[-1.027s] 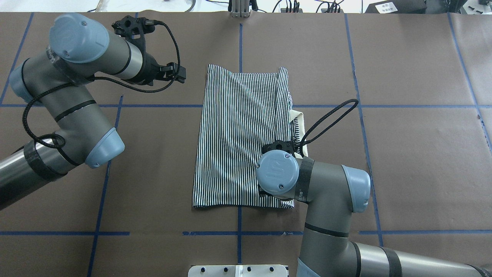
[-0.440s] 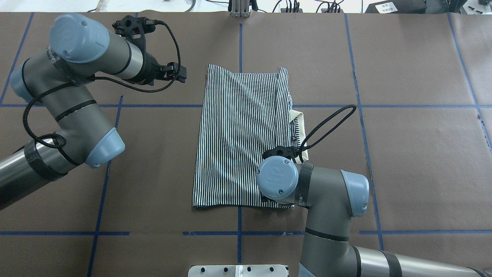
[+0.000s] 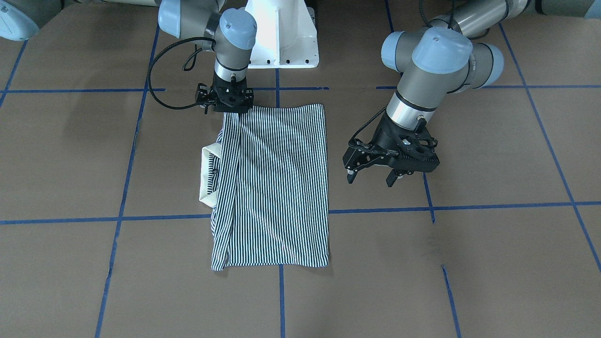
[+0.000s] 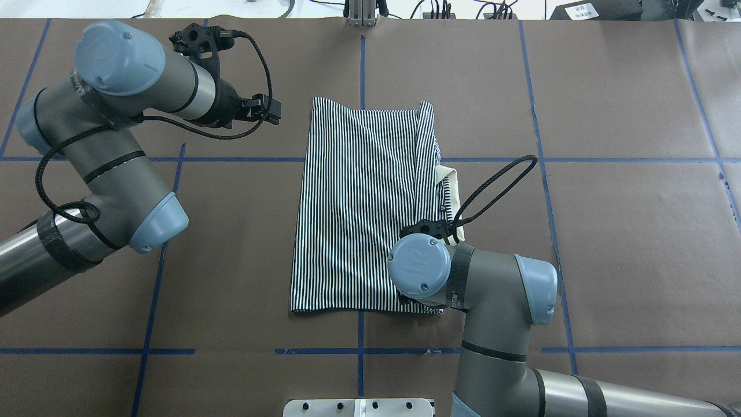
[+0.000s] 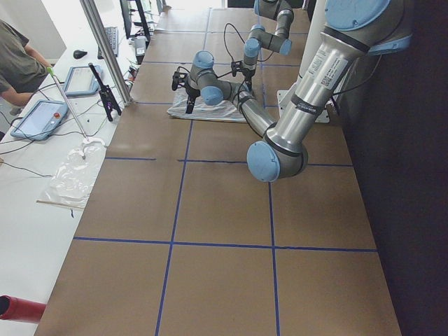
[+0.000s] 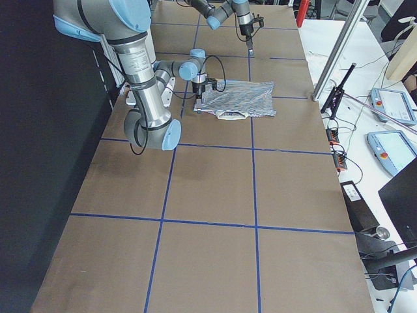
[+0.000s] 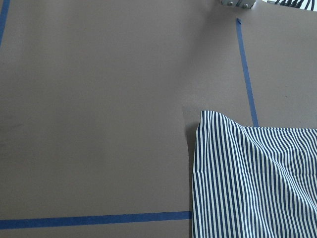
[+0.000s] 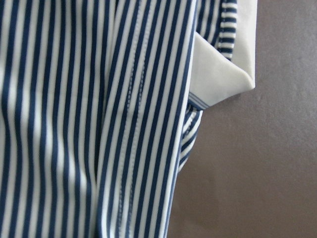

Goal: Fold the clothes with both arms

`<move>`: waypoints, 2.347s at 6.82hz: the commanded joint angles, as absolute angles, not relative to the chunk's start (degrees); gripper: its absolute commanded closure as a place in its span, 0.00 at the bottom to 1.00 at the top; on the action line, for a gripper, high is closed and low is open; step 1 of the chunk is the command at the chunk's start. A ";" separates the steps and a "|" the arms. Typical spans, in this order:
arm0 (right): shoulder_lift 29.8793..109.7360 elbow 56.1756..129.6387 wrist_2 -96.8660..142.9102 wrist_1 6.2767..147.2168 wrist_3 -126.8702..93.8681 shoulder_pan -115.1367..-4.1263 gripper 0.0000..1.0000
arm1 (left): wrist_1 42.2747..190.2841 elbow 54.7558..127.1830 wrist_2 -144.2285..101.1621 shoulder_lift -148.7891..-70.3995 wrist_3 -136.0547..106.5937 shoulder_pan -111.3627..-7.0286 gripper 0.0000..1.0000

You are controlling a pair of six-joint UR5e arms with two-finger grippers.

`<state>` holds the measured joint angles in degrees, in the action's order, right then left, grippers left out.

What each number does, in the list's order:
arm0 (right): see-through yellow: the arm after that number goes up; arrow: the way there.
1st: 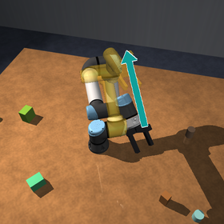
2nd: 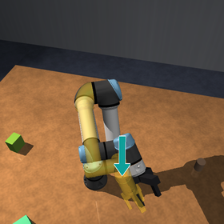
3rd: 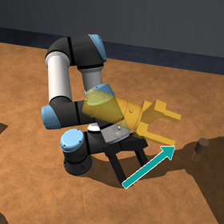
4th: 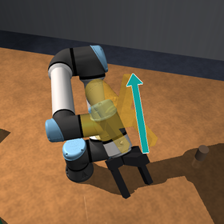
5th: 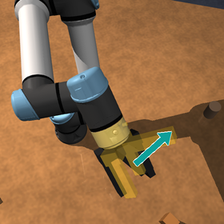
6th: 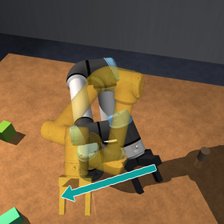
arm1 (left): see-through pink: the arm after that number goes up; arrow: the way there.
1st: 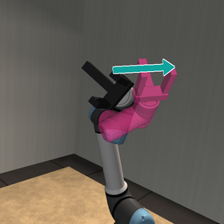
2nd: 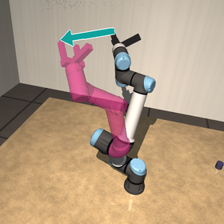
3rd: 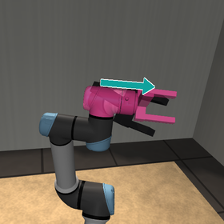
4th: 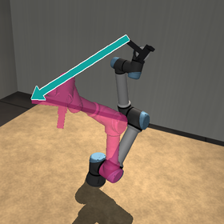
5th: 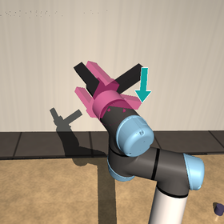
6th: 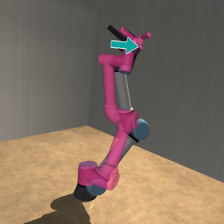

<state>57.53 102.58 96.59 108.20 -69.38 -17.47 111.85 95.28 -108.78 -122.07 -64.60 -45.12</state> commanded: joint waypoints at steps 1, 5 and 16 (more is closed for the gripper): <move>57.74 103.09 96.59 110.90 -67.52 -18.71 0.00 | 111.88 95.27 -108.72 -122.08 -64.60 -45.09 0.00; 62.38 105.98 96.59 111.36 -66.62 -20.12 0.00 | 111.88 95.27 -108.81 -122.34 -64.60 -45.00 0.00; 55.55 97.82 100.46 104.94 -63.11 -22.86 0.00 | 115.14 92.99 -108.81 -122.08 -64.51 -45.09 0.00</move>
<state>55.55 97.85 99.84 104.07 -63.12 -23.21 115.15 93.01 -108.81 -122.08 -64.51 -45.09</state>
